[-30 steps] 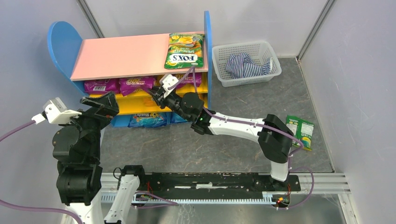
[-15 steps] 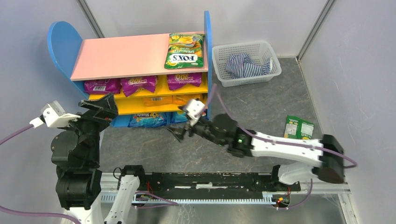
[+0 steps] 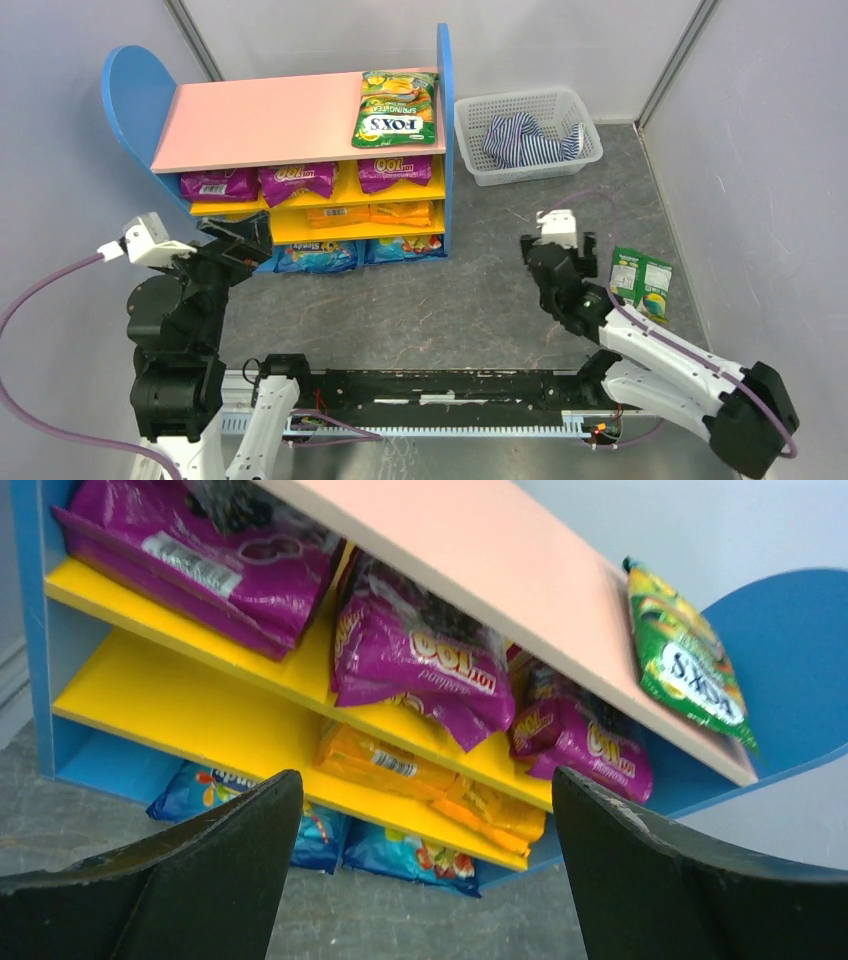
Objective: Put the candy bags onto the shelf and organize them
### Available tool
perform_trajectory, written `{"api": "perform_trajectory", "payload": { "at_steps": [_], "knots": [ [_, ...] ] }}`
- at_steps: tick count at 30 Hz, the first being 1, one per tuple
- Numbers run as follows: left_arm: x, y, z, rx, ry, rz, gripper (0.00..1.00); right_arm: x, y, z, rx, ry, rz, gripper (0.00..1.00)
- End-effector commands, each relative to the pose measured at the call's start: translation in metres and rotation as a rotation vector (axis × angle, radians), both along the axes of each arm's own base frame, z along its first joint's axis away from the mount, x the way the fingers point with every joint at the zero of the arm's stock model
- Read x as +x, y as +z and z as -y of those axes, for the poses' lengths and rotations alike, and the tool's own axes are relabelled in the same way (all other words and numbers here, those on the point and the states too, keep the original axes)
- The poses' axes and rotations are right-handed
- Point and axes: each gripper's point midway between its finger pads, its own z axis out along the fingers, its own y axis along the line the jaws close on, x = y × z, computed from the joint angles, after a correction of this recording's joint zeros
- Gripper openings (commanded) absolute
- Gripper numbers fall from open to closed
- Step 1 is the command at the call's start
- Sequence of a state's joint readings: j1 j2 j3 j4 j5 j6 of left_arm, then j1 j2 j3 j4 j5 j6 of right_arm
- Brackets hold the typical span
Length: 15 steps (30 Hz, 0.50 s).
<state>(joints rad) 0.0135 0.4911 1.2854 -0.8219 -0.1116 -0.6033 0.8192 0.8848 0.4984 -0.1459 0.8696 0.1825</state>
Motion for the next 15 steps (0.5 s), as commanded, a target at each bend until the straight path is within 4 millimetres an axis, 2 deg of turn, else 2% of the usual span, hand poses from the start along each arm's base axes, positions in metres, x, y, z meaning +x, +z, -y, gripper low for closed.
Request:
{"api": "perform_trajectory", "payload": {
  "at_steps": [1, 5, 9, 12, 15],
  "knots": [
    [0.005, -0.023, 0.017, 0.066, -0.113, -0.063, 1.0, 0.001, -0.025, 0.089, -0.028, -0.396, -0.067, 0.98],
    [0.011, -0.045, 0.032, 0.08, -0.208, -0.106, 1.0, 0.01, -0.05, 0.14, 0.076, -0.568, -0.135, 0.95],
    [0.012, -0.057, 0.053, 0.094, -0.337, -0.118, 1.0, 0.012, -0.067, 0.178, 0.153, -0.682, -0.177, 0.95],
    [0.011, -0.067, 0.074, 0.121, -0.468, -0.111, 1.0, 0.01, -0.077, 0.197, 0.223, -0.724, -0.181, 0.96],
    [0.003, -0.077, 0.106, 0.137, -0.67, -0.103, 1.0, 0.009, -0.084, 0.207, 0.282, -0.722, -0.163, 0.96]
  ]
}}
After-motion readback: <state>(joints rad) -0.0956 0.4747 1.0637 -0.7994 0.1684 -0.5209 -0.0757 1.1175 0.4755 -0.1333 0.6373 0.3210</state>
